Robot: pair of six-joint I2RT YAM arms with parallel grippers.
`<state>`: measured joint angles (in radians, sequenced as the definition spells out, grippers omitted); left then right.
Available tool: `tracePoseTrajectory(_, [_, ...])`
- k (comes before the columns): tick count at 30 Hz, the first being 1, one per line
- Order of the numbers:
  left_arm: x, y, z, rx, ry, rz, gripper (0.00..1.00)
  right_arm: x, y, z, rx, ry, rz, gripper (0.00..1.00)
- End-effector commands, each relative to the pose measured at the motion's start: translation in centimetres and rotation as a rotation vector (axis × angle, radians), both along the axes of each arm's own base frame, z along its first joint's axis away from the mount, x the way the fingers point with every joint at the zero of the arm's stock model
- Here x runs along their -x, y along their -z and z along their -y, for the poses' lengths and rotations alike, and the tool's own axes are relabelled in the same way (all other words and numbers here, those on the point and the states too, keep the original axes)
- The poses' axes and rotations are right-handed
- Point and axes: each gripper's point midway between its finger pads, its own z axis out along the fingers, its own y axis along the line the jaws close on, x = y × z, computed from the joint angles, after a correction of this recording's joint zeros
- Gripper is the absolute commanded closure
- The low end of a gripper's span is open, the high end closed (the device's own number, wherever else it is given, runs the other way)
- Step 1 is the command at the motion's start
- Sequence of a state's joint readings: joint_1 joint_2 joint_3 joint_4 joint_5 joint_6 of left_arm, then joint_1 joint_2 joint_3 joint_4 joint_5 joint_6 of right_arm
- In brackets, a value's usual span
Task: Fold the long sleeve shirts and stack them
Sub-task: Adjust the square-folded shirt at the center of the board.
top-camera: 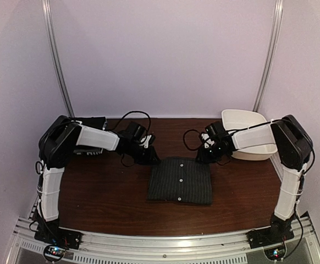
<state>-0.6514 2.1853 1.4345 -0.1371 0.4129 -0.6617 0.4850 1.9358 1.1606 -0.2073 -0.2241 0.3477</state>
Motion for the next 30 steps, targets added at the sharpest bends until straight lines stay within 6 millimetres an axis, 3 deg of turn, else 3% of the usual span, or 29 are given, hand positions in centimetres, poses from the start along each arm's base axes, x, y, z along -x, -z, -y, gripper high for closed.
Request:
tracePoseTrajectory(1, [-0.3,1.9,-1.0,-0.042,-0.007,-0.023,0.82,-0.7,-2.4,1.3,0.041,0.025,0.050,0.63])
tracePoseTrajectory(6, [-0.3,2.0,-1.0,-0.044,-0.011,-0.026,0.82,1.0,-6.9,-0.3,0.035,-0.002,0.127,0.60])
tracePoseTrajectory(12, [-0.7,1.9,-1.1,-0.048,-0.019,-0.026,0.82,7.1,-8.5,-6.2,0.003,-0.133,0.150,0.56])
tracePoseTrajectory(20, [-0.9,1.9,-1.0,-0.056,-0.015,-0.029,0.82,15.0,-6.3,-11.0,0.042,-0.268,0.117,0.56])
tracePoseTrajectory(26, [-1.4,2.1,-0.8,-0.059,-0.015,-0.033,0.82,18.5,-1.3,-11.3,0.145,-0.330,0.051,0.53])
tracePoseTrajectory(30, [-1.6,1.9,-0.6,-0.057,-0.012,-0.029,0.82,19.7,1.6,-11.0,0.247,-0.362,0.010,0.47])
